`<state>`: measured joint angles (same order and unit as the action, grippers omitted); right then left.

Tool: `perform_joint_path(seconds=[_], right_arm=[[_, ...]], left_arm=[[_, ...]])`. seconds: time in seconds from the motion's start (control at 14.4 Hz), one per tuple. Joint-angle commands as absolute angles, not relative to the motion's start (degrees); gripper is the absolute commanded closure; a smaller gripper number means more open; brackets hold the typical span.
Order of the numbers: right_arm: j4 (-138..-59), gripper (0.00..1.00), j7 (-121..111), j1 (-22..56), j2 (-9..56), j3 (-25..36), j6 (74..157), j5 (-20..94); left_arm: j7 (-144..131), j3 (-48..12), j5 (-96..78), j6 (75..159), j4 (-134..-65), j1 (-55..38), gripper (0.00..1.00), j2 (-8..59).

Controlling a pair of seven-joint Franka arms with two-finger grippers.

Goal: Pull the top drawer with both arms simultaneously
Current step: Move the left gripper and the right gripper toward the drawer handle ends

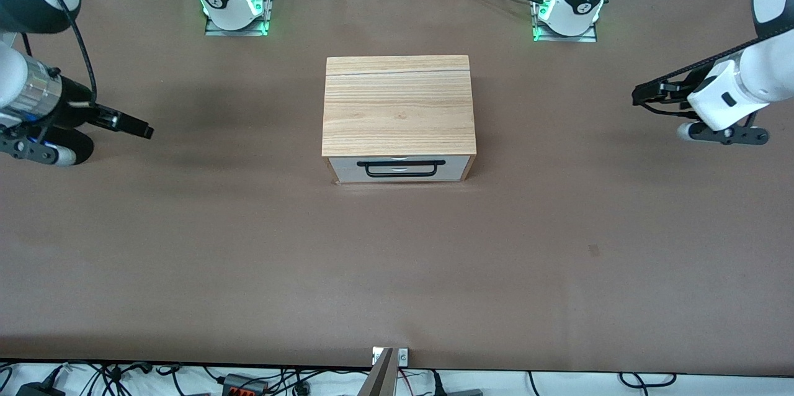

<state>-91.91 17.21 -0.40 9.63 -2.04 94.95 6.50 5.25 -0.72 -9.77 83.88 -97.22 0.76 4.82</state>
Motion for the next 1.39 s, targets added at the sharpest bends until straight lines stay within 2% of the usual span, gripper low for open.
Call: perform_joint_path(seconds=[0.0, 0.35, 0.56, 0.76, 0.97, 1.32], right_arm=[[-89.91, 0.00, 17.23, -0.27, 13.17, -2.37, 99.64, 10.97], [-89.91, 0.00, 18.10, 5.09, 19.67, -2.37, 111.95, 17.28], [-90.09, 0.00, 17.05, 5.27, 22.93, -2.37, 115.57, 35.00], [-90.17, 0.00, 11.36, 5.19, 26.26, -2.37, 115.58, 52.42], [-90.09, 0.00, 5.56, 6.23, 30.57, -2.37, 116.10, 62.55], [-90.27, 0.00, -3.50, 13.44, 34.62, -2.37, 125.42, 65.83]], left_arm=[[13.68, -0.35, -22.97, 82.62, -95.98, 4.73, 0.00, 9.30], [28.70, -0.26, -49.25, 83.32, -96.06, 6.50, 0.00, 19.57], [35.49, -0.70, -60.35, 84.98, -96.24, 5.98, 0.00, 25.56], [40.32, -1.14, -67.12, 87.54, -96.15, 4.14, 0.00, 29.78], [46.21, -1.14, -76.08, 87.71, -96.15, 1.33, 0.00, 34.44], [52.47, -1.14, -88.05, 88.59, -96.68, -3.16, 0.00, 40.43]])
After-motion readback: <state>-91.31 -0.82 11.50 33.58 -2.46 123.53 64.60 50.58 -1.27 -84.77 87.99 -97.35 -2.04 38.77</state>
